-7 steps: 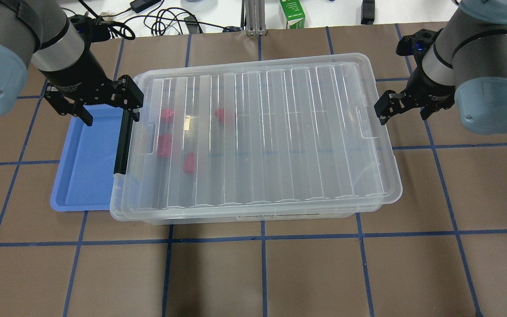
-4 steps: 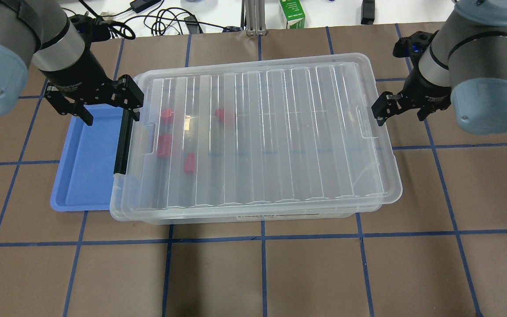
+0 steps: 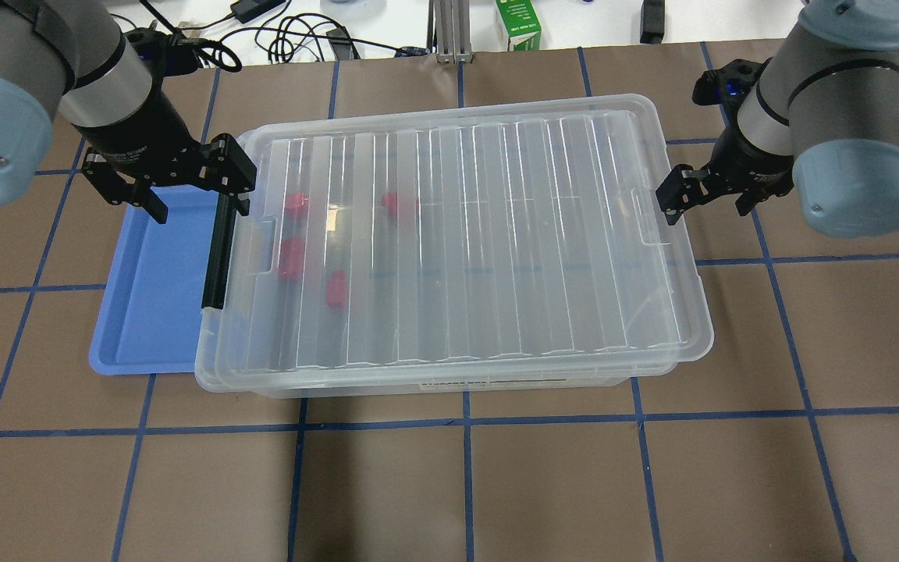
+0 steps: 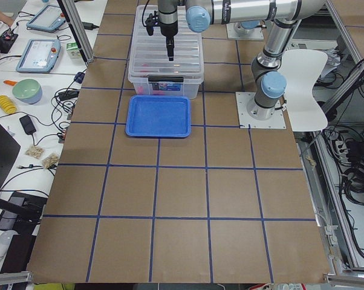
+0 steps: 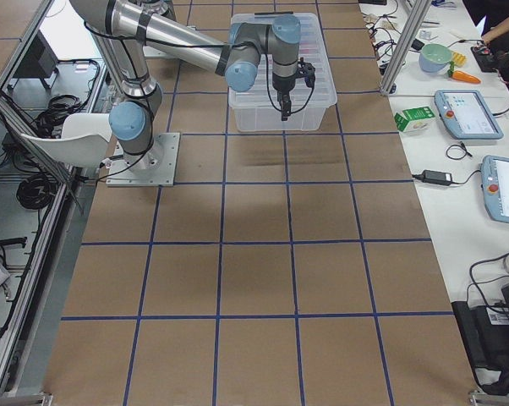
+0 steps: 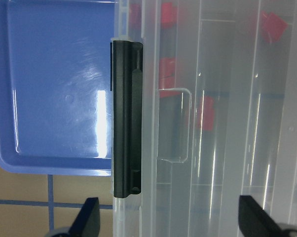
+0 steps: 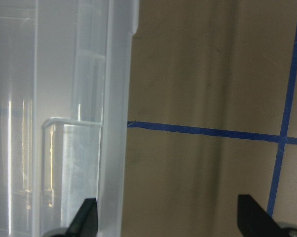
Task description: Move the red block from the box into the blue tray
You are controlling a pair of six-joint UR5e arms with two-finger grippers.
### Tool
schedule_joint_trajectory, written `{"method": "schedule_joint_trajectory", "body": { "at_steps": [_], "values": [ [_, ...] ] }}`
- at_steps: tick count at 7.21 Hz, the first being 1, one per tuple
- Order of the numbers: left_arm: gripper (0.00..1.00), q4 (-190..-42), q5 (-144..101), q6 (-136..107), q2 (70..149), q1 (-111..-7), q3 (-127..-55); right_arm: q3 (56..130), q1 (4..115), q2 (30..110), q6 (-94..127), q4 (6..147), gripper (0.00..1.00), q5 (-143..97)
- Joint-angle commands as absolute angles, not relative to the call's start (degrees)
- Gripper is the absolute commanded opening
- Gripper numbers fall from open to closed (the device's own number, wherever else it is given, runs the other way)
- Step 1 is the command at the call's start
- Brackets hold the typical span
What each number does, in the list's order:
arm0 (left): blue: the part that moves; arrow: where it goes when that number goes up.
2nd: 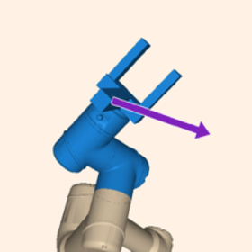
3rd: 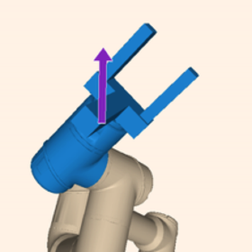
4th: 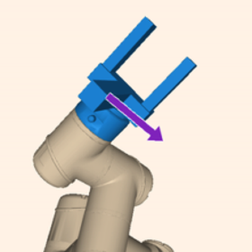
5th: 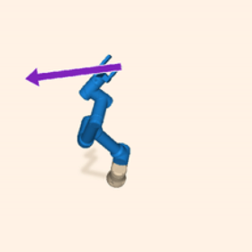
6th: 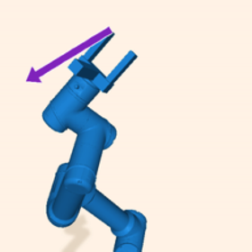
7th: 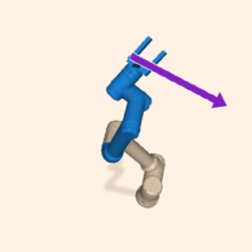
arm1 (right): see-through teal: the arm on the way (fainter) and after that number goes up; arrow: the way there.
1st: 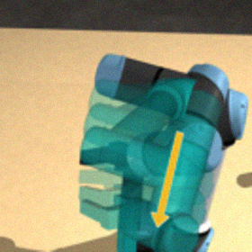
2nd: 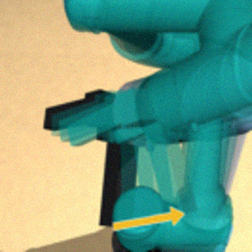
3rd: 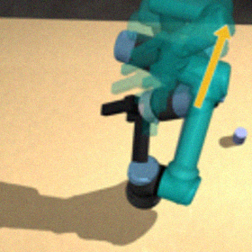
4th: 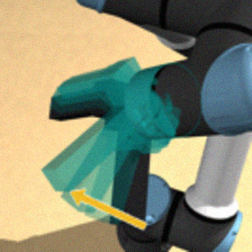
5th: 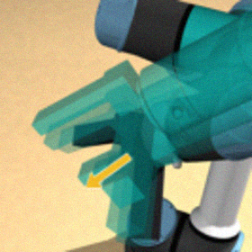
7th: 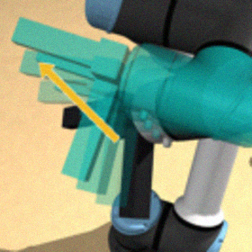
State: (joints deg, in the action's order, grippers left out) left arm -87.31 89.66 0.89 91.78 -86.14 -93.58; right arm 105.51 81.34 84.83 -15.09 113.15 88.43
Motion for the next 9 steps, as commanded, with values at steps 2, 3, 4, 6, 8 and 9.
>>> {"method": "schedule_joint_trajectory", "body": {
  "at_steps": [2, 3, 4, 6, 8, 9],
  "values": [
    [1.00, -87.36, 89.56, 0.88, 92.81, -86.04, -93.43, 105.47, 80.69, 84.38, -18.00, 114.16, 1.00, 88.59],
    [1.00, -87.19, 89.65, 1.05, 92.81, -86.04, -93.43, 105.47, 79.64, 84.38, -19.58, 114.17, 1.00, 89.03],
    [1.00, -87.19, 89.65, 1.05, 92.81, -85.96, -93.43, 105.47, 78.76, 84.38, -19.95, 114.17, 1.00, 88.95],
    [1.00, -87.28, 89.47, 0.97, 92.90, -85.96, -93.43, 105.47, 75.96, 84.38, -22.93, 114.08, 1.00, 89.03],
    [1.00, -87.19, 89.91, 0.79, 93.34, -86.04, -93.52, 105.47, 74.02, 84.38, -26.18, 114.17, 1.00, 89.21],
    [1.00, -87.19, 89.83, -0.17, 93.34, -86.13, -93.52, 105.47, 72.70, 84.46, -26.63, 114.17, 1.00, 89.21]
  ]
}}
